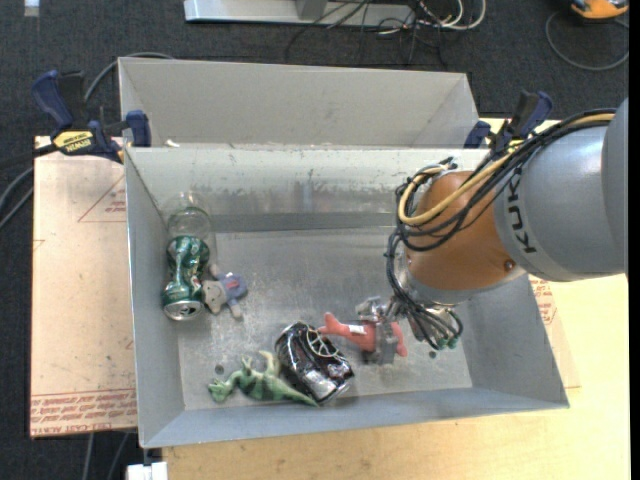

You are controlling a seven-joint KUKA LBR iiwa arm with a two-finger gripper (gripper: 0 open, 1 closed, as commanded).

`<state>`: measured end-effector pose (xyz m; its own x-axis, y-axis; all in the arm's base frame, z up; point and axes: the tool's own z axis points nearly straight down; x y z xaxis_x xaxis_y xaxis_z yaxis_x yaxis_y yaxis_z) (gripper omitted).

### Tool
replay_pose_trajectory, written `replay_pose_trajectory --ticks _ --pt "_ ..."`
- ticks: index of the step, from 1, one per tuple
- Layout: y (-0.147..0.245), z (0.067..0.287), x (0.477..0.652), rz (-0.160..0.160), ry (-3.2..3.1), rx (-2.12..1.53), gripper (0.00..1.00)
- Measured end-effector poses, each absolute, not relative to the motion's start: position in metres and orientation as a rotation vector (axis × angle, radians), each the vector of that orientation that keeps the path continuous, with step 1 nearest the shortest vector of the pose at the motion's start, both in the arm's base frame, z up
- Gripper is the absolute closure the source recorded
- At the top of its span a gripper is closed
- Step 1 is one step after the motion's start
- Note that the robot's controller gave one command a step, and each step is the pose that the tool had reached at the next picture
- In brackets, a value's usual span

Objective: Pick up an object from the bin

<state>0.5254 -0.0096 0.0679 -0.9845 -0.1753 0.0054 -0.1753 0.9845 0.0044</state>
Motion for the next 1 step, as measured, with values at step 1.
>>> replay_pose_trajectory --ticks 1 --pt "-0.0096 0.0679 0.5254 -0.006 -3.124 0.275 1.0"
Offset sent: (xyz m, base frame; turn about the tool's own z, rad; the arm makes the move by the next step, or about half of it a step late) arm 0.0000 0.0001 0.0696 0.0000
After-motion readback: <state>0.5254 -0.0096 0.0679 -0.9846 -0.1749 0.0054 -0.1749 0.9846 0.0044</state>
